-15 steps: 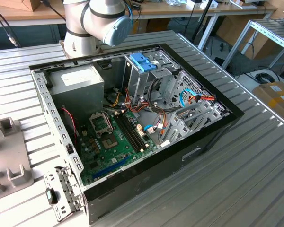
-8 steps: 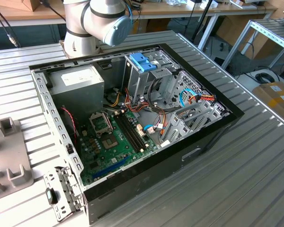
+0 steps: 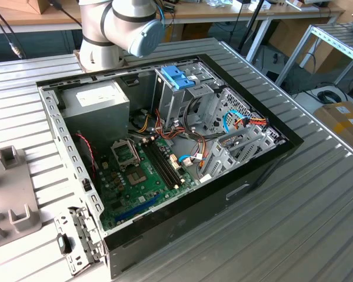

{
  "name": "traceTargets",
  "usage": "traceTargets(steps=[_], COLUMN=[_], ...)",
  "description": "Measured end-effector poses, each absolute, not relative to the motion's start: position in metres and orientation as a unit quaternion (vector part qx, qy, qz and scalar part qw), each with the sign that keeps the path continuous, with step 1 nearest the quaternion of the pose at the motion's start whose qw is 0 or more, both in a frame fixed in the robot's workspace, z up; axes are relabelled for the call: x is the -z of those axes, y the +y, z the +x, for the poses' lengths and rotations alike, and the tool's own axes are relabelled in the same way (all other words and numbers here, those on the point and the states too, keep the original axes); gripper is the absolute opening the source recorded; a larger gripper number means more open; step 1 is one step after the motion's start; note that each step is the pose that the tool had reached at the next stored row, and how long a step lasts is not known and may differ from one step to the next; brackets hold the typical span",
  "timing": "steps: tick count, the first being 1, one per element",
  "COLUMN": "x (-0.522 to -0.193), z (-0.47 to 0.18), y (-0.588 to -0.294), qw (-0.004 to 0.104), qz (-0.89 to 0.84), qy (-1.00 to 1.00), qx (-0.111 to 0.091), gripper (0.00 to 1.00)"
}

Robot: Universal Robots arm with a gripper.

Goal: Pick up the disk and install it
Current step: 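Pick up the disk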

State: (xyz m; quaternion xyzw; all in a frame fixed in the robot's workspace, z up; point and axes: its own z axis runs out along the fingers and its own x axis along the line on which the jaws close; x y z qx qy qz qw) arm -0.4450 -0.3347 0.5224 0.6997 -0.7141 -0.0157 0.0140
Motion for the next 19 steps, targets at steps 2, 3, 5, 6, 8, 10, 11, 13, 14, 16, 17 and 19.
traceTargets(steps=[2, 3, 5, 6, 8, 10, 11, 13, 14, 16, 17, 19], x=[-0.522, -0.522, -0.522, -0.522, -0.522, -0.522, -0.522, -0.522, -0.522, -0.522, -0.522, -0.522], z=[-0.443, -0.443, -0.441, -0.44, -0.439, -0.438, -0.437, -0.436, -0.435, -0.434, -0.434, -0.433], y=[-0.335, -0.335, -0.335, -0.335, -0.335, -0.335, -0.335, -0.335, -0.335, -0.335, -0.335, -0.335], qw=[0.014, 0.015, 0.015, 0.016, 0.016, 0.016, 0.016, 0.017, 0.017, 0.017, 0.017, 0.018], qz=[0.7, 0.7, 0.7, 0.7, 0.7, 0.7, 0.7, 0.7, 0.7, 0.7, 0.7, 0.7], qy=[-0.714, -0.714, -0.714, -0.714, -0.714, -0.714, -0.714, -0.714, -0.714, -0.714, -0.714, -0.714], qx=[0.015, 0.015, 0.014, 0.014, 0.013, 0.013, 0.013, 0.013, 0.013, 0.012, 0.012, 0.012], gripper=[0.37, 0.37, 0.37, 0.37, 0.37, 0.37, 0.37, 0.37, 0.37, 0.37, 0.37, 0.37])
